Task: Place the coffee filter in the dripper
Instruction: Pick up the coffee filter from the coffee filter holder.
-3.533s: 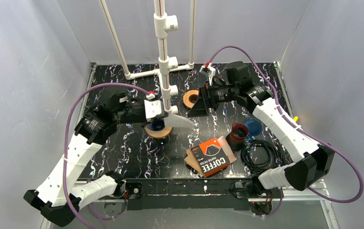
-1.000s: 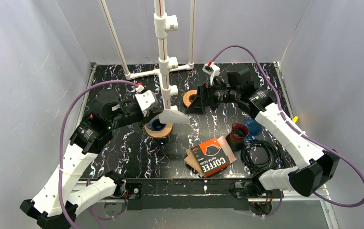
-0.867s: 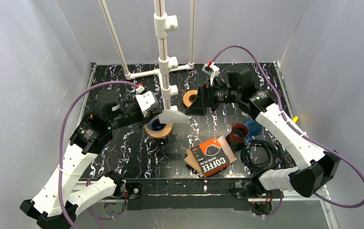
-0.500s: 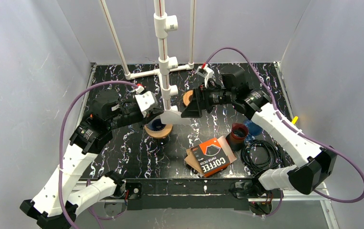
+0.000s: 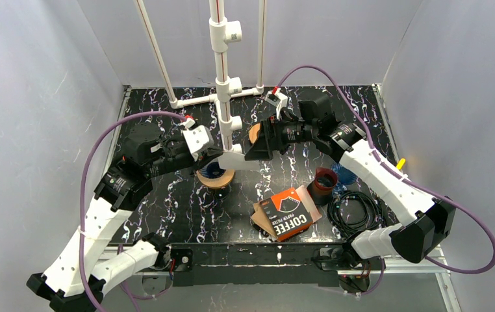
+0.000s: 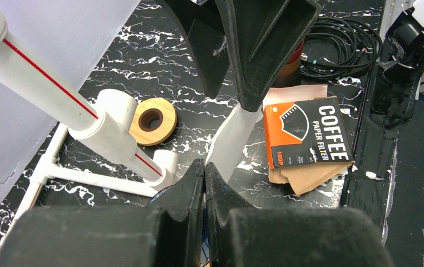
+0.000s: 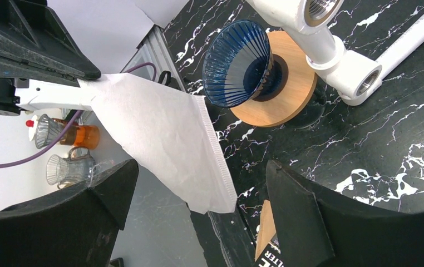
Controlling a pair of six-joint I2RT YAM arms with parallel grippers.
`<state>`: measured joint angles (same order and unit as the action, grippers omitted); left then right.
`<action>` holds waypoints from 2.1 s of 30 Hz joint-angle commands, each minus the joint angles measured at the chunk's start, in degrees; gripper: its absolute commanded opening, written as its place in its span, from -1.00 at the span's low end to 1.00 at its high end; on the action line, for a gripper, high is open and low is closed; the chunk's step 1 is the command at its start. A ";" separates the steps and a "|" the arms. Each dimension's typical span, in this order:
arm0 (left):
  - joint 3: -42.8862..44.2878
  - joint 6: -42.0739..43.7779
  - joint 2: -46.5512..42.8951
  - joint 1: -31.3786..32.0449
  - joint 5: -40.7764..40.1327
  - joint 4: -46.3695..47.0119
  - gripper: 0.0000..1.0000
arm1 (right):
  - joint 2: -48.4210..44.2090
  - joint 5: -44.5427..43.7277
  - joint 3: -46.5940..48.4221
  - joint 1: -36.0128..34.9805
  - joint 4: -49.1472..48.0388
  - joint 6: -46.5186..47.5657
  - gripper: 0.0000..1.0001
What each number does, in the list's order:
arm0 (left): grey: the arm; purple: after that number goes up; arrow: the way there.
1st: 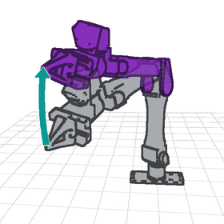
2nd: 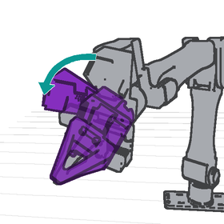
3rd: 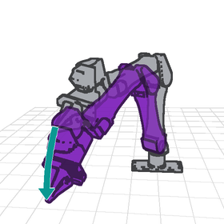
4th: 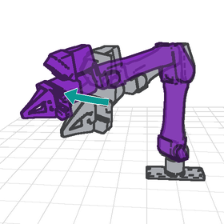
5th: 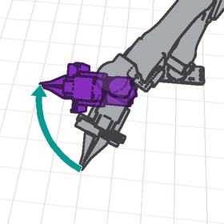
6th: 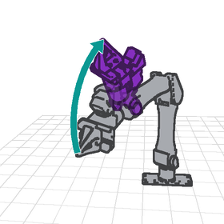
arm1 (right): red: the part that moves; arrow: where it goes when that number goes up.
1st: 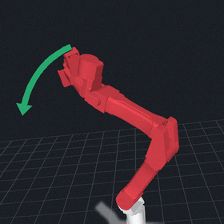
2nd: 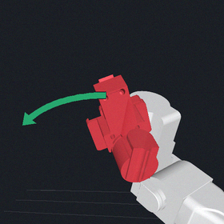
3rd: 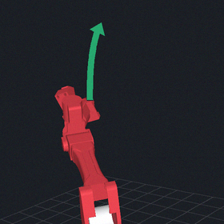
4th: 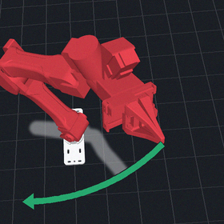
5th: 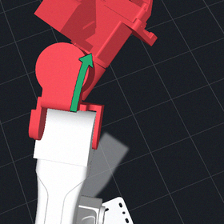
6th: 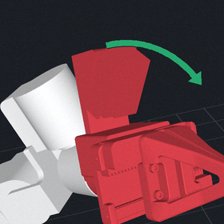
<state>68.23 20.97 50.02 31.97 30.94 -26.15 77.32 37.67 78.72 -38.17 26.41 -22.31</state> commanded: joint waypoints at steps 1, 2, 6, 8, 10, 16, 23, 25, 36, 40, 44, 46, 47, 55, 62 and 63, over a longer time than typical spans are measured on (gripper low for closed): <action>-0.30 -0.44 -0.59 -0.27 0.25 0.37 -1.00 | -1.14 0.05 2.10 -0.15 -3.04 0.16 0.90; -0.27 -0.43 -0.52 -0.32 -0.13 0.20 -1.00 | -1.45 0.04 2.02 -0.15 -3.18 0.20 0.92; -0.18 -0.65 -0.36 -0.32 -0.78 -0.12 -1.00 | -2.57 0.11 1.59 -0.15 -3.61 0.04 0.94; -0.20 -0.62 -0.36 -0.33 -0.79 -0.13 -1.00 | -3.05 0.14 1.29 -0.15 -3.88 -0.17 0.94; -0.14 -0.65 -0.35 -0.31 -0.88 -0.21 -1.00 | -3.43 0.06 0.97 -0.15 -4.27 -0.50 0.94; -0.18 -0.80 -0.45 -0.31 -0.87 -0.28 -1.00 | -4.20 -2.76 -0.04 -0.15 -4.97 -0.98 0.93; 0.10 -1.17 -0.58 -0.32 -0.51 -0.05 -1.00 | -3.67 -3.69 -1.73 -0.15 -4.22 -1.00 0.88; 0.15 -1.20 -0.67 -0.28 -0.41 0.12 -1.00 | -3.67 -4.22 -2.18 -0.15 -3.94 -0.89 0.86; -0.11 -2.39 -0.79 -0.33 0.13 1.63 -1.00 | -3.10 -3.86 -2.32 -0.12 -4.40 -0.84 0.80; -0.37 -4.27 -0.69 -0.33 -0.07 3.64 -1.00 | -2.60 -1.89 -2.67 -0.15 -7.17 -1.86 0.76; -0.97 -6.76 -0.53 -0.33 -0.36 6.54 -1.00 | -1.72 1.09 -3.02 -0.23 -10.18 -3.87 0.54; -1.24 -7.85 -0.47 -0.28 -0.69 7.58 -1.00 | -1.49 2.11 -3.21 -0.24 -11.43 -4.73 0.35; -1.35 -8.09 -0.41 -0.32 -0.76 7.87 -1.00 | -1.47 2.34 -3.14 -0.24 -11.76 -5.03 0.24; -1.44 -8.96 0.10 -0.33 -1.99 7.61 -0.27 | -1.97 1.23 -1.94 -0.24 -10.04 -5.07 -0.97; -2.11 -10.27 -1.02 -0.31 -7.23 7.49 0.97 | -2.39 -1.66 -1.27 -0.23 -6.60 -3.33 -0.97; -2.62 -11.30 -1.43 -0.32 -8.73 7.97 0.97 | -2.31 -1.87 -0.93 -0.24 -5.80 -2.86 -0.97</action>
<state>66.81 11.70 50.24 31.97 26.87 -19.29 76.09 37.36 75.92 -38.28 18.76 -26.94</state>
